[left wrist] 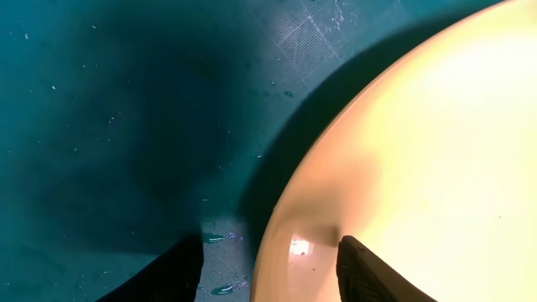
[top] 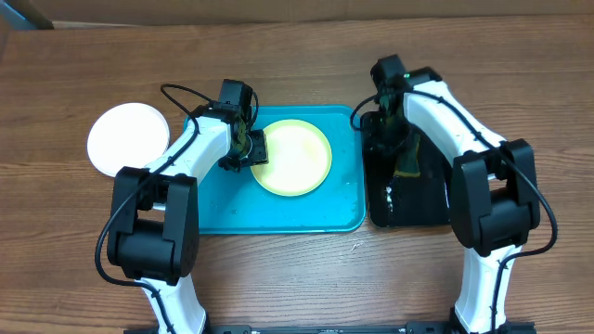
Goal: Clean dirty plates on tray and stack at the side
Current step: 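Lower the sponge into the black tray with the right gripper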
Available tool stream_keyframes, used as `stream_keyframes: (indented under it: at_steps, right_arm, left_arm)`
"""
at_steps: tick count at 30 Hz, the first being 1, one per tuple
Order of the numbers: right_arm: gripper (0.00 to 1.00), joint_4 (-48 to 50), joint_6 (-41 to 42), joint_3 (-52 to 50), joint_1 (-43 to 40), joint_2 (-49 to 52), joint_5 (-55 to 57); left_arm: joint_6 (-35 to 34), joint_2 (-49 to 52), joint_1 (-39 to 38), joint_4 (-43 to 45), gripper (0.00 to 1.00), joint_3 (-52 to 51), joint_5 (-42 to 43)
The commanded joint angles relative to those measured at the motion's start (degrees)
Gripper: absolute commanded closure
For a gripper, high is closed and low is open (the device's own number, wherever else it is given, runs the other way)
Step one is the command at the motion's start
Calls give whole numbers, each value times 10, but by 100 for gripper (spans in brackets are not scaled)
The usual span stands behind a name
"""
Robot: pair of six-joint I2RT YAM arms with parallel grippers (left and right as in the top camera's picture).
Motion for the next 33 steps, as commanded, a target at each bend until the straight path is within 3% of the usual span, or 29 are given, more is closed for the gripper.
stream_keyframes:
  at_steps: [1,6,7,9,10,33]
  right_arm:
    - [58,-55,4,72,-16,-7,-7]
    - [62,-159,2,101,-33,-7,21]
    - [69,-174,2,100,-35,-7,30]
    - [95,-195,2,93,-36,-7,36]
    - [96,-204,2,88,-35,-7,36]
    - [96,-206,5,-27,8,-8,33]
  left_arm:
    - [2,12,-2,-5,46,-8,-8]
    - [2,12,-2,-7,46,-8,-8]
    - [2,12,-2,-7,46,-8,-8]
    - [2,12,-2,-7,46,-8,-8]
    - [2,12,-2,-6,46,-8,-8]
    - [2,12,-2,-5,45,-8,-10]
